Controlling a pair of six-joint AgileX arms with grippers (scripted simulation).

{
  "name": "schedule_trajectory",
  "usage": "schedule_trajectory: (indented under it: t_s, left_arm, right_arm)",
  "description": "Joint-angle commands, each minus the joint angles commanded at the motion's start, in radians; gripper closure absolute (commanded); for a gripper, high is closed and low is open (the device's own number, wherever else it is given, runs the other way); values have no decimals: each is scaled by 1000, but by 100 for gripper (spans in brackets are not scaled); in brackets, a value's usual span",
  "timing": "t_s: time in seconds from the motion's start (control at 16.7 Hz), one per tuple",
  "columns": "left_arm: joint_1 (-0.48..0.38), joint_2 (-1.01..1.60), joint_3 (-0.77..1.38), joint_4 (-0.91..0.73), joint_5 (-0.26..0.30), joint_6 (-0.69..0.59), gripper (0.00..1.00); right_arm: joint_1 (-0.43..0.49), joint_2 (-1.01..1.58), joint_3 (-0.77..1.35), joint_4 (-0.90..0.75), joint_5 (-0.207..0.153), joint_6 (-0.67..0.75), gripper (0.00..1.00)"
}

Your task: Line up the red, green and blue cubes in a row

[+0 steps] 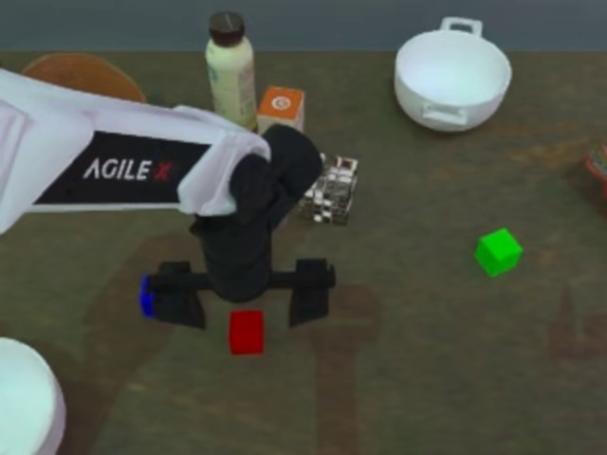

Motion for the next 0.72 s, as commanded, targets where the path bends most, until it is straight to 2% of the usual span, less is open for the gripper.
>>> schedule_trajectory:
  t_s: [0.24,0.72]
  left_arm:
    - [0,-7,12,-18,0,0,0]
    - [14,-113,136,-249,-1,-8,0]
  right_arm:
    - [0,0,0,0,0,0,0]
    - [0,0,0,0,0,0,0]
